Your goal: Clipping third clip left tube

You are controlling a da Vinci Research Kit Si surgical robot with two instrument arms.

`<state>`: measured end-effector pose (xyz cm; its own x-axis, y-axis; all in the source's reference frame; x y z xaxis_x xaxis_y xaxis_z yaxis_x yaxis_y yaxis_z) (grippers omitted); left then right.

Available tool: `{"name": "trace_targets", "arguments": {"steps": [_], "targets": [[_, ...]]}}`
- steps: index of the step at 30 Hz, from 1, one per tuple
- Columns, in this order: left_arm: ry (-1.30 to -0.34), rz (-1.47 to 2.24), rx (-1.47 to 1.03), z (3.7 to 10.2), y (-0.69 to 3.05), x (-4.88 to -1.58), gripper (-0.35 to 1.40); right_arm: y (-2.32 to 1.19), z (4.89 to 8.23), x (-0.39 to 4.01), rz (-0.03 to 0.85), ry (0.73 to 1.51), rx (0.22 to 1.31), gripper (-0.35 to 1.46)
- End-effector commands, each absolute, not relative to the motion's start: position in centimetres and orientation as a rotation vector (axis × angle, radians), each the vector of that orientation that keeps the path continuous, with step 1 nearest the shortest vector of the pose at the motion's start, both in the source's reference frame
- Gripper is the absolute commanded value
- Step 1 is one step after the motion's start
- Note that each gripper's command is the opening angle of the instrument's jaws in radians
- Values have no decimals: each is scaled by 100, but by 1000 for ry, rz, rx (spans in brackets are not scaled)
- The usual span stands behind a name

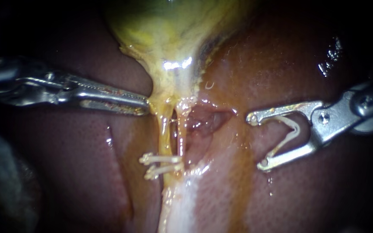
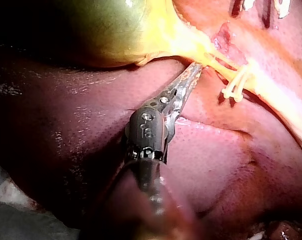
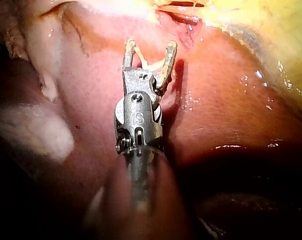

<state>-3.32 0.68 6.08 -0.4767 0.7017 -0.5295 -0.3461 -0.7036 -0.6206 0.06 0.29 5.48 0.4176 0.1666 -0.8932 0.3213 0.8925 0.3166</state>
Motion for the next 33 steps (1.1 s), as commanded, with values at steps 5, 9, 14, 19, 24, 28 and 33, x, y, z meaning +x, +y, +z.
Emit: {"name": "trace_targets", "arguments": {"steps": [5,9,14,19,24,28,33], "targets": [[-600,2186,-1063,596,77,-325,-35,29,548,7,-102,1149,485,50],[-567,2175,-1044,566,99,-306,-35,28,548,7,-102,1149,485,50],[-527,2161,-1081,538,113,-292,-35,29,547,10,-93,1152,488,50],[-516,2161,-1079,543,106,-295,-35,28,542,30,53,1203,552,49],[-513,2162,-1080,546,104,-296,-35,22,533,68,256,1250,663,48],[-513,2162,-1080,546,104,-296,-35,19,528,101,390,1267,744,48],[-512,2162,-1080,547,104,-296,-35,18,535,133,502,1247,811,48]]}}
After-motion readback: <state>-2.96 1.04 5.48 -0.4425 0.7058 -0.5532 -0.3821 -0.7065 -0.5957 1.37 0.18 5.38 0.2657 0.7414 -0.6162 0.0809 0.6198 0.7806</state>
